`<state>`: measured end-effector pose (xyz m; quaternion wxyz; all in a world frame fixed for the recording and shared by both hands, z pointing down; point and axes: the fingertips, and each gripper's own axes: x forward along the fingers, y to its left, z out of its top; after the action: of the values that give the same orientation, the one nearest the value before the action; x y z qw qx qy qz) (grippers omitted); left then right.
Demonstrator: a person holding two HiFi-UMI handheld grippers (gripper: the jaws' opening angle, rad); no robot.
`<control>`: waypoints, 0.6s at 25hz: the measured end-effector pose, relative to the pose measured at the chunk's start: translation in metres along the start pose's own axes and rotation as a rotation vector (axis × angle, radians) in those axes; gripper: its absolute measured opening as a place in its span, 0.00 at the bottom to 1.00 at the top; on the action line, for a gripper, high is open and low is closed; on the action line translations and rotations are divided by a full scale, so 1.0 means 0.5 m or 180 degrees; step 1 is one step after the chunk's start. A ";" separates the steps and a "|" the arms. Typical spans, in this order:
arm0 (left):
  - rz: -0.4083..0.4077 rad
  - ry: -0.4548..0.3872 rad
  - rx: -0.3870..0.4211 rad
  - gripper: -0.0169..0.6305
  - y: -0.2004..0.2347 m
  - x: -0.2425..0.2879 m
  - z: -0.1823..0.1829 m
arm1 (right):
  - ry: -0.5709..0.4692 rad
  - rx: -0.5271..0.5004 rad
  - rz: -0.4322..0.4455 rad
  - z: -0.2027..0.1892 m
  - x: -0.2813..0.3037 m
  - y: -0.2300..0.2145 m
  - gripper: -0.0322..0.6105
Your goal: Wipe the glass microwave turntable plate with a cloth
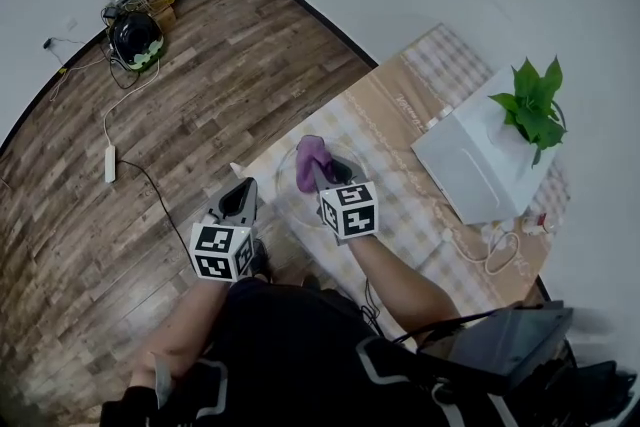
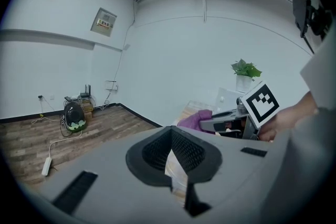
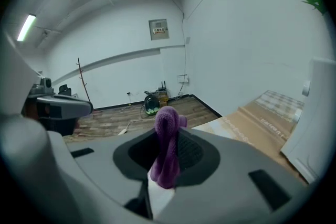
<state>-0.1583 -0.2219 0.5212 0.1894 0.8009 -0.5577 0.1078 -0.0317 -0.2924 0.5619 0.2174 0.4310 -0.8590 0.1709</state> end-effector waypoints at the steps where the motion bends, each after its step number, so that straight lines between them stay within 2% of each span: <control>1: 0.0021 0.0005 -0.0005 0.03 0.003 -0.004 -0.003 | 0.0044 -0.0044 0.0052 -0.012 0.010 0.020 0.17; 8: 0.0154 0.0011 -0.0028 0.03 0.027 -0.034 -0.012 | 0.0318 -0.0384 0.0347 -0.096 0.076 0.128 0.17; 15: 0.0213 0.0049 -0.0041 0.03 0.045 -0.046 -0.020 | 0.0643 -0.0562 0.0459 -0.162 0.107 0.155 0.17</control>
<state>-0.1872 -0.2048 0.5255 0.1951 0.7797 -0.5834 0.1167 -0.1049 -0.2448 0.6503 0.3269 0.3280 -0.8731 0.1524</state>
